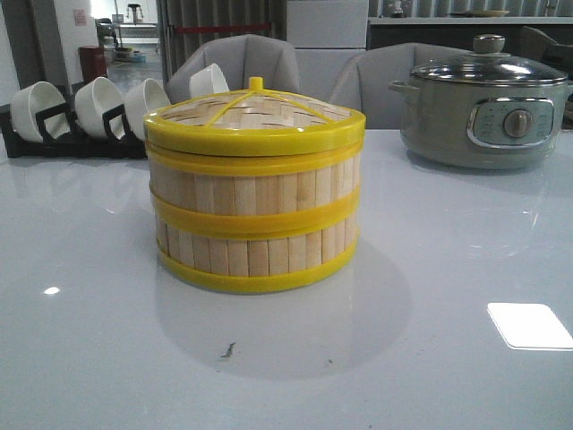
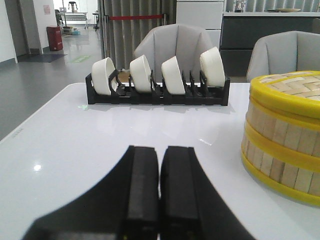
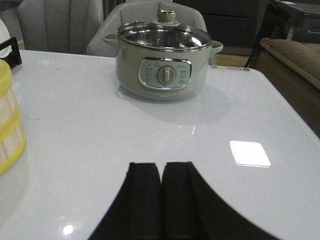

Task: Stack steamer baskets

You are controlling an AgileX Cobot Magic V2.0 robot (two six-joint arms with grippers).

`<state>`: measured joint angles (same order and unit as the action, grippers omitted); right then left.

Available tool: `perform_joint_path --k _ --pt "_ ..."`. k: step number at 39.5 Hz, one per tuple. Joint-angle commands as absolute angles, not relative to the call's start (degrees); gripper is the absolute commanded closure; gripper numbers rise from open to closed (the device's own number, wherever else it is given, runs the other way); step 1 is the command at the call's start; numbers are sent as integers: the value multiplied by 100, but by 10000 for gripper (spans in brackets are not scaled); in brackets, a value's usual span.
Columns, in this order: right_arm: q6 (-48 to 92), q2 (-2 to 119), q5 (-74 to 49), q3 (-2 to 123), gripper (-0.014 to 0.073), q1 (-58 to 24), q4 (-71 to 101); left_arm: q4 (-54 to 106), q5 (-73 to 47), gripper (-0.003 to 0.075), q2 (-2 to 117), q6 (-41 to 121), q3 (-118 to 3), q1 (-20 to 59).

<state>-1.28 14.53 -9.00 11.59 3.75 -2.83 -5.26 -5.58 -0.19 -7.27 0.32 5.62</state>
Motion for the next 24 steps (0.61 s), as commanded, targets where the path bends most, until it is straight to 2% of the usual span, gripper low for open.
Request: perform_joint_path --k 1,12,17,24 --pt "-94 1508 -438 1328 531 405 -370 -475 -77 632 -102 -701 36 547" --pt "-89 1141 -501 1256 536 399 -370 -475 -77 632 -102 -701 36 547" --pt "-89 713 -490 845 574 399 -370 -475 -77 632 -102 -701 36 547" --pt "-95 -50 -327 123 574 399 -357 -475 -77 632 -102 -701 36 547"
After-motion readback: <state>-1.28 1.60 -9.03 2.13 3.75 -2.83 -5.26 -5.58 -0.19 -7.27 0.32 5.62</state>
